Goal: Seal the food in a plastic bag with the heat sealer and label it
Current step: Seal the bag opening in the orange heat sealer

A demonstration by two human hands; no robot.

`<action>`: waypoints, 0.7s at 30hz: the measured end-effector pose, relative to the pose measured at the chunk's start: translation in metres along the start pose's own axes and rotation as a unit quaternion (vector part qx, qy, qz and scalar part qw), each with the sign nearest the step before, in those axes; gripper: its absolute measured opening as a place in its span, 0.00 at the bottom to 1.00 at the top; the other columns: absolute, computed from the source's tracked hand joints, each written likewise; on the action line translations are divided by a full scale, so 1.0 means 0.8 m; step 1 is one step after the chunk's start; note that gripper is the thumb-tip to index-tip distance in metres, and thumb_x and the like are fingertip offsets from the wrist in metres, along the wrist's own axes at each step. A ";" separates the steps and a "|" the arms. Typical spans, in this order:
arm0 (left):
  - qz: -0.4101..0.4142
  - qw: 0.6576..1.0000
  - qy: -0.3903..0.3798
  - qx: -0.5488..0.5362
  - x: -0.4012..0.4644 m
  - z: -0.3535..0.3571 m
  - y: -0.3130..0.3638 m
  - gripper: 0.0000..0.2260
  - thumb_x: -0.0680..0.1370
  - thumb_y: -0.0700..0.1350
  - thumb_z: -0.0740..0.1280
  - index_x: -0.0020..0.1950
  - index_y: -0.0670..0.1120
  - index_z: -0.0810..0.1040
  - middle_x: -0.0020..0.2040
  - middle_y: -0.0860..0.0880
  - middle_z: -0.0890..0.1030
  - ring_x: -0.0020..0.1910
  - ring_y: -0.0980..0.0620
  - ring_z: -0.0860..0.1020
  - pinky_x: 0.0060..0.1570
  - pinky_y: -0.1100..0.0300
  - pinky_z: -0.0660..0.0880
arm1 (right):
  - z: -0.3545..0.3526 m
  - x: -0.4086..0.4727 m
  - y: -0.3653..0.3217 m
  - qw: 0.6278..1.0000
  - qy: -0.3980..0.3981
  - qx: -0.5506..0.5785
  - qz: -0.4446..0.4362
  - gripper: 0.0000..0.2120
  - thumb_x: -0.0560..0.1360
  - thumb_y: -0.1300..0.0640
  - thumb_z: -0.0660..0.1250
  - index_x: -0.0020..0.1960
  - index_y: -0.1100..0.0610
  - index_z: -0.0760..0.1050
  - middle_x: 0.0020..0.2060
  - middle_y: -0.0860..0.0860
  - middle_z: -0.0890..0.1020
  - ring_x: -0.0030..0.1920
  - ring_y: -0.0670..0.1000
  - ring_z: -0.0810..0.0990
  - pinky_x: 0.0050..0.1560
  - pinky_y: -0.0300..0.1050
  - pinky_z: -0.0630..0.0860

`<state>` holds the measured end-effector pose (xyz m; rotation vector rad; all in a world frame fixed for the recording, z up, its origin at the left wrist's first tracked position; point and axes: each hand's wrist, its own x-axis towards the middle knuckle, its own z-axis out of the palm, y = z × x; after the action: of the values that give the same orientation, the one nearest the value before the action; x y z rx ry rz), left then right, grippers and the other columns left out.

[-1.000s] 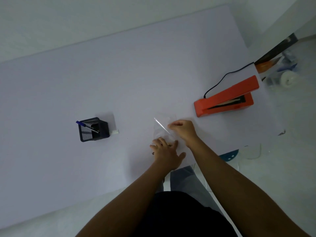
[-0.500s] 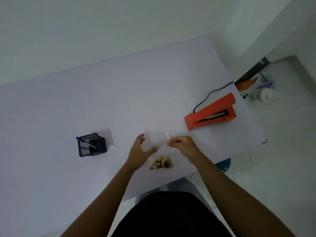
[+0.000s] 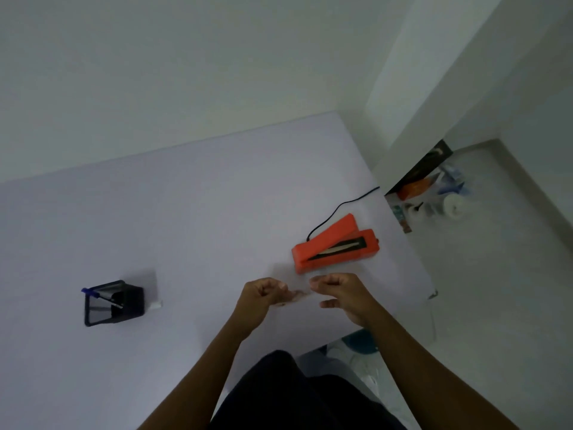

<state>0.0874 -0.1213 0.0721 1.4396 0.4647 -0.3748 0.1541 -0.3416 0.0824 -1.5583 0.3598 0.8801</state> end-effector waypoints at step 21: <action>-0.096 0.984 0.134 -0.061 0.085 0.174 0.004 0.14 0.81 0.50 0.65 0.54 0.40 0.82 0.45 0.42 0.86 0.44 0.44 0.86 0.47 0.48 0.82 | -0.151 0.062 -0.023 1.000 0.005 0.001 -0.026 0.07 0.75 0.58 0.73 0.49 0.63 0.83 0.41 0.60 0.87 0.45 0.59 0.87 0.48 0.48 0.84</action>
<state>0.1584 -0.2576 0.0491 1.3339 0.8348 -0.3014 0.2382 -0.4395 0.0555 -1.5643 0.3260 0.8327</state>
